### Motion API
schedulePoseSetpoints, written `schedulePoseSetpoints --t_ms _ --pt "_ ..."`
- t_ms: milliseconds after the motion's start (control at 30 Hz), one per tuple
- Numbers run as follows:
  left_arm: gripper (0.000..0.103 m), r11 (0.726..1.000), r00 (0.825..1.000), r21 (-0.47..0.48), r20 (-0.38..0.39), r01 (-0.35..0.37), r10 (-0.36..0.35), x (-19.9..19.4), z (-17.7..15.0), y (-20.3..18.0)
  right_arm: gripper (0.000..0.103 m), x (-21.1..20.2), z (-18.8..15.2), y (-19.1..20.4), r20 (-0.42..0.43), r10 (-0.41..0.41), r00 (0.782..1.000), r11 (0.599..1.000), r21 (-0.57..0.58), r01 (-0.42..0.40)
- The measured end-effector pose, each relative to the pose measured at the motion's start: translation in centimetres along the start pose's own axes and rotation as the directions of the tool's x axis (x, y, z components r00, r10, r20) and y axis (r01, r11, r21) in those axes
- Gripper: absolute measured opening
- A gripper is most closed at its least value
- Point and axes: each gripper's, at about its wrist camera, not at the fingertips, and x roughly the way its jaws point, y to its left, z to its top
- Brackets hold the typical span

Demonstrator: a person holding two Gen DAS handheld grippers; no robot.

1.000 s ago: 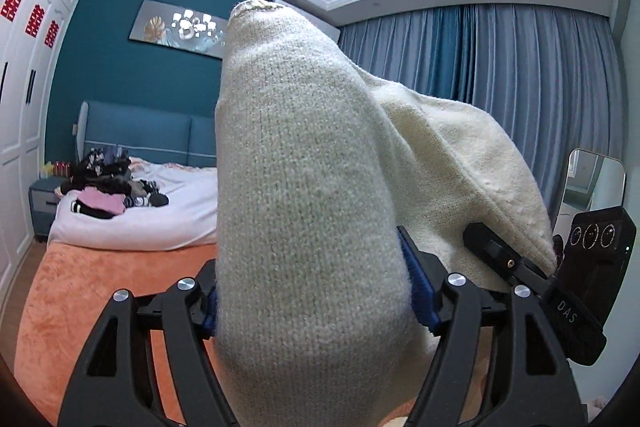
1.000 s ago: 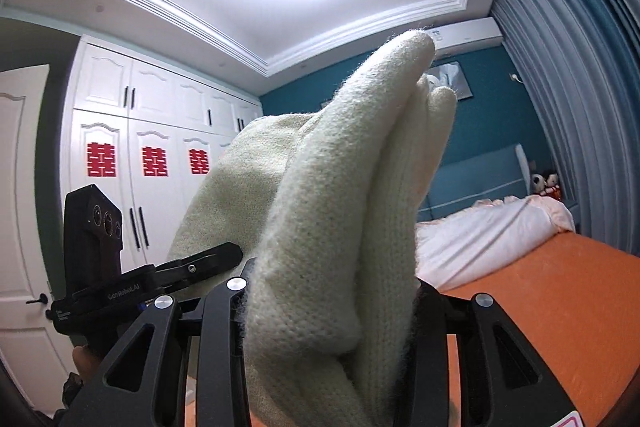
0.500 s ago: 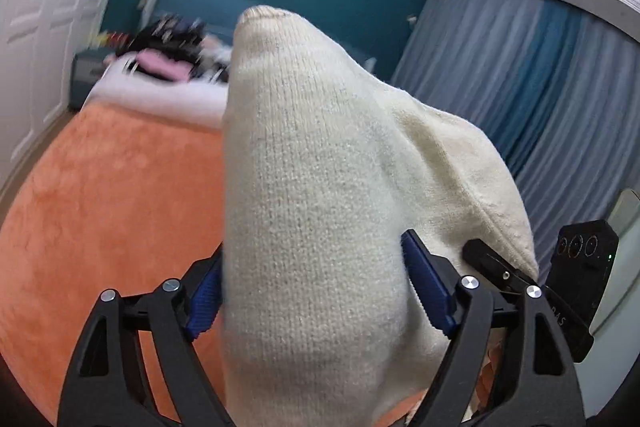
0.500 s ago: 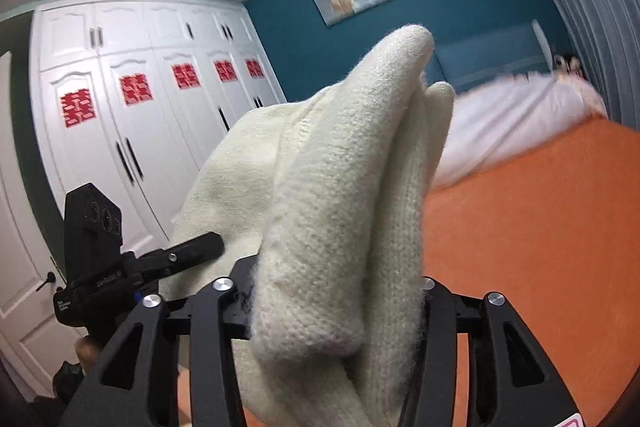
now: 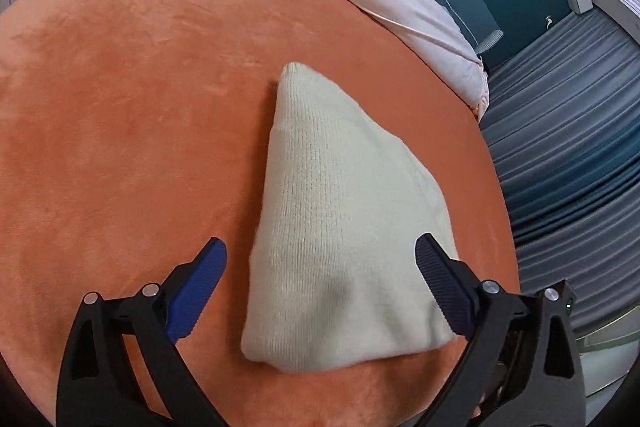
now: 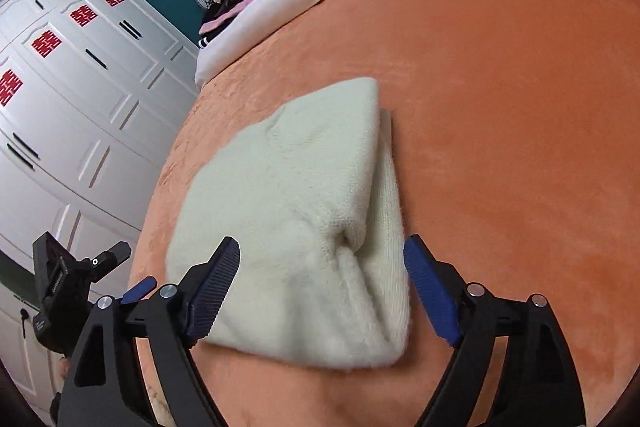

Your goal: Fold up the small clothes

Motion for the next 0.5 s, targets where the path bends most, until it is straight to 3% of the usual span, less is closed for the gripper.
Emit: schedulePoseSetpoints --t_ms 67,167,200,233,300,433,500 --pt "0.094 1.000 0.998 -0.023 -0.059 0.008 -0.009 2.5 0.1 0.0 0.083 2.5 0.7 -0.8 -0.038 -0.003 0.999 0.998 0.057 0.005" --pt "0.093 1.000 0.993 -0.025 -0.117 0.001 -0.004 5.3 -0.1 0.0 0.081 5.4 1.2 -1.3 -0.078 0.084 0.993 0.991 0.106 -0.075" --pt "0.086 1.000 0.991 -0.002 -0.134 -0.017 0.017 6.0 0.1 -0.3 0.071 6.1 1.5 -0.8 -0.090 0.072 0.993 0.993 0.097 -0.064" --pt "0.083 0.999 0.990 0.027 -0.134 -0.033 0.037 6.3 0.2 -0.6 0.049 6.3 2.1 0.0 -0.096 0.057 0.994 0.996 0.070 -0.050" --pt "0.063 0.998 0.994 0.059 -0.108 -0.016 0.022 5.3 0.8 -1.7 0.037 4.8 3.3 2.5 -0.057 0.076 0.995 0.997 -0.015 -0.077" --pt "0.058 0.990 0.998 0.136 0.031 0.044 -0.049 1.0 2.1 -3.9 0.035 0.1 5.0 8.4 0.064 0.134 0.989 0.966 -0.231 -0.116" --pt "0.060 0.986 0.995 0.153 0.071 0.059 -0.070 0.1 2.5 -3.9 0.036 0.4 5.2 8.4 0.076 0.148 0.986 0.961 -0.248 -0.125"
